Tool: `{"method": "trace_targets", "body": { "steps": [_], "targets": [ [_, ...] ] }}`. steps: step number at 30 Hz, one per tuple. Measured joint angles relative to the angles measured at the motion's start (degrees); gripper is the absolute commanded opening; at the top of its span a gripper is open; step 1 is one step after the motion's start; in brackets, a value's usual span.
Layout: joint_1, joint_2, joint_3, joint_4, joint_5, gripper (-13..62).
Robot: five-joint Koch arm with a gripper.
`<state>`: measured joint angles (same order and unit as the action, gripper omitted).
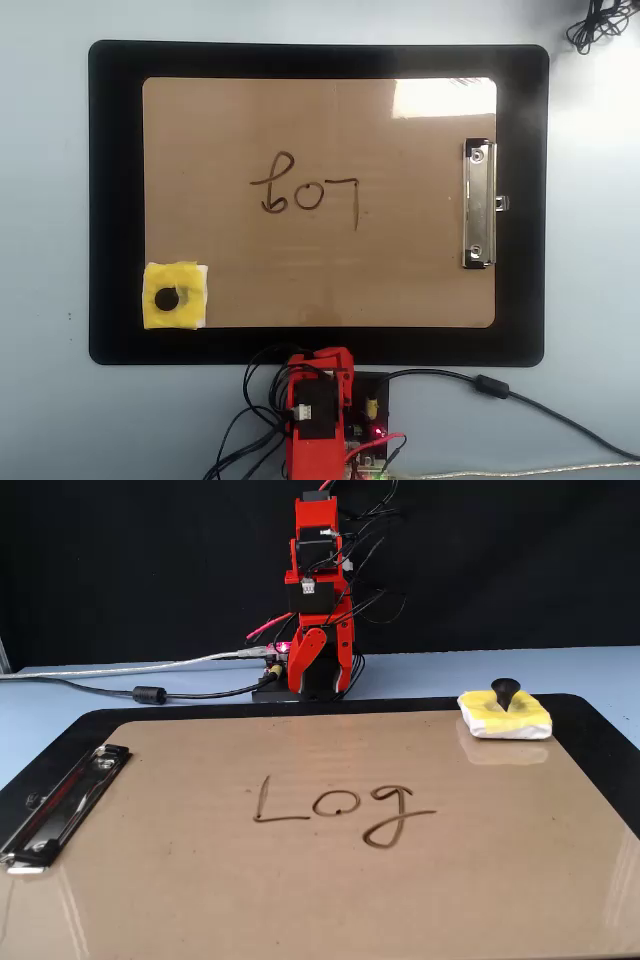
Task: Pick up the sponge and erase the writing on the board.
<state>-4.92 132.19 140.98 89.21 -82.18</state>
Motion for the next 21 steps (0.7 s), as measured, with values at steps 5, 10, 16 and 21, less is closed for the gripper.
{"method": "trace_targets", "body": {
  "steps": [5,10,16,21],
  "targets": [
    [-1.1,0.0,-1.5,0.4,-0.2,34.3],
    [-1.1,0.0,-2.1,1.6,-0.4,34.3],
    [-8.4,0.0,-17.8,1.4,-1.1,33.8],
    [-31.0,0.0,-21.2,-13.8,-5.0,33.7]
  ]
}}
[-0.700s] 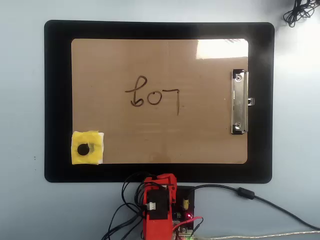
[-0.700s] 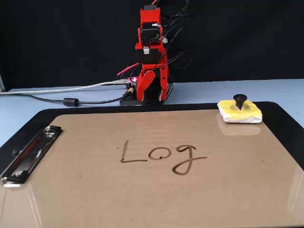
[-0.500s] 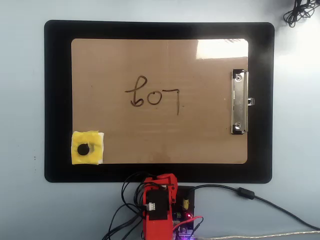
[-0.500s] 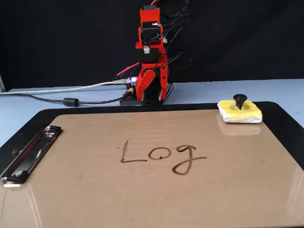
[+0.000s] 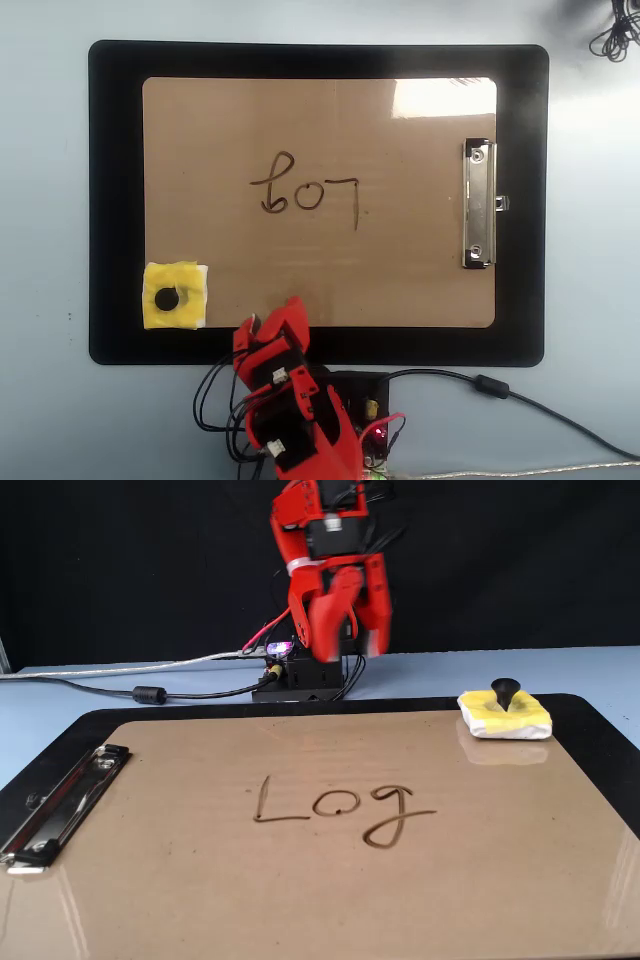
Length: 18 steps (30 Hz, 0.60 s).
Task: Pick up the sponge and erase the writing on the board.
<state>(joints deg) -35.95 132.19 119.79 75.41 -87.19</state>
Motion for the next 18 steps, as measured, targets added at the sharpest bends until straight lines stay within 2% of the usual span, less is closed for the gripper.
{"method": "trace_targets", "body": {
  "steps": [4,6,8,12,18],
  "targets": [
    [-16.2,-0.2,6.9,-27.4,-6.2,33.7],
    [-20.0,-0.4,11.1,-40.3,-7.6,33.7],
    [-20.7,-2.5,15.1,-48.8,-7.8,33.7],
    [-21.8,-14.2,19.7,-66.5,-7.8,33.8],
    [-26.2,-25.0,19.6,-78.7,-7.9,33.9]
  ]
}}
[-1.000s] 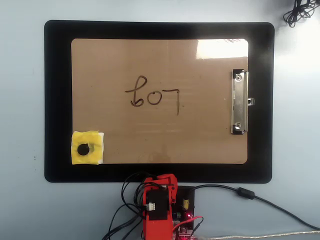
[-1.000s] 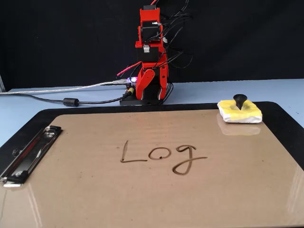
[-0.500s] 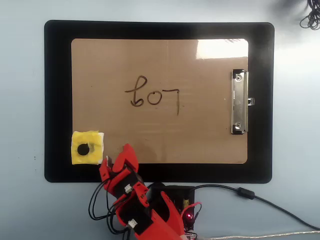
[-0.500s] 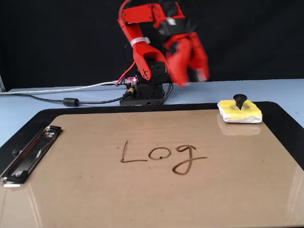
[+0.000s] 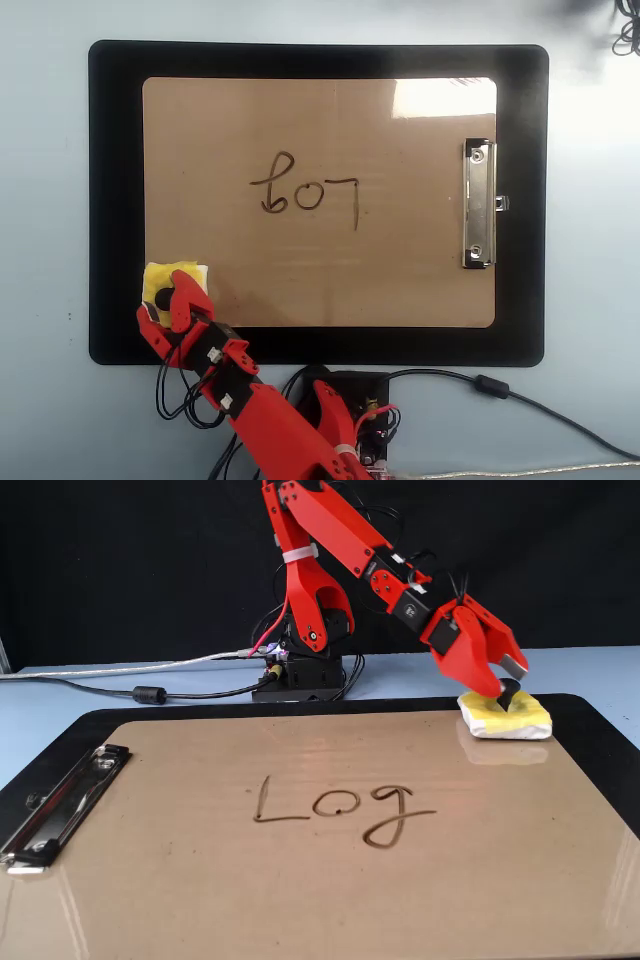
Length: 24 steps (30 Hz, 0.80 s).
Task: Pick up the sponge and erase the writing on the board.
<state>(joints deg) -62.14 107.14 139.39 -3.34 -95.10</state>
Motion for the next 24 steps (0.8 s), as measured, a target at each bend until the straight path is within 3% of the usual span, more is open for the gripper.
{"method": "trace_targets", "body": {
  "steps": [16,18,24],
  "targets": [
    [-2.7,-7.4,1.8,-4.7,0.0,32.5],
    [-2.7,-7.9,1.8,-5.2,0.0,27.5],
    [0.6,-8.1,4.0,-8.3,0.0,2.3]
  ]
}}
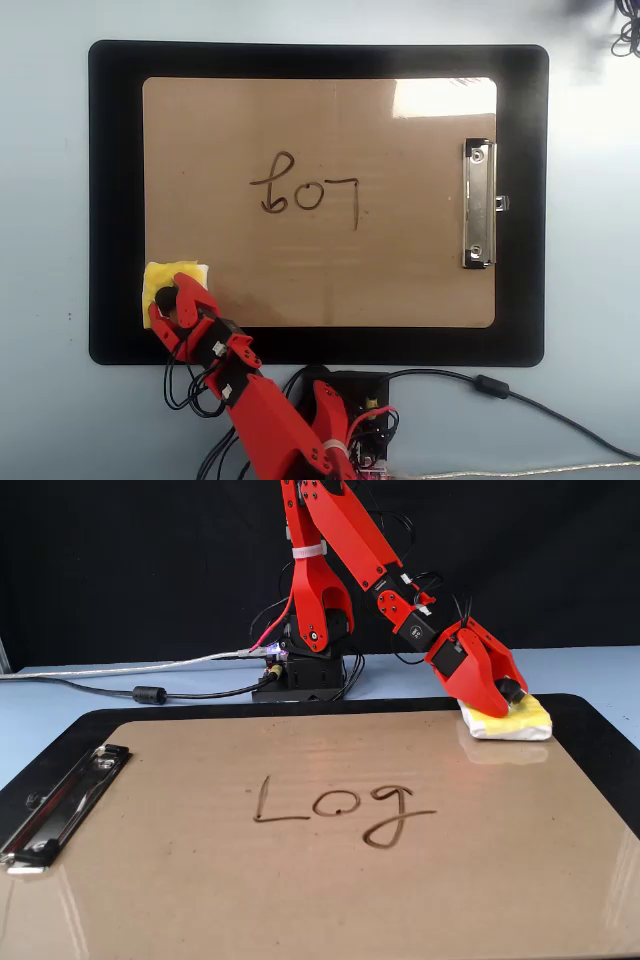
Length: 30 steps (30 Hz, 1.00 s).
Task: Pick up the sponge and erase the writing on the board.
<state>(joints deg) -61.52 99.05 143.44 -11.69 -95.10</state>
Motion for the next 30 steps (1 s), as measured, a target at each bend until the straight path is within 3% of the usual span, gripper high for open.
{"method": "trace_targets", "body": {
  "steps": [2,3,12,18,24,30],
  "targets": [
    [0.8,0.0,0.0,-0.7,0.0,-6.9],
    [1.2,0.0,0.0,-0.8,-0.1,-8.0],
    [4.5,4.5,1.0,1.1,-1.1,-8.0],
    [13.5,22.9,-4.7,30.5,-11.2,-8.0],
    [36.0,30.7,-20.9,63.5,-7.1,-8.0],
    [59.2,23.0,-24.9,62.6,13.0,-8.0]
  ]
}}
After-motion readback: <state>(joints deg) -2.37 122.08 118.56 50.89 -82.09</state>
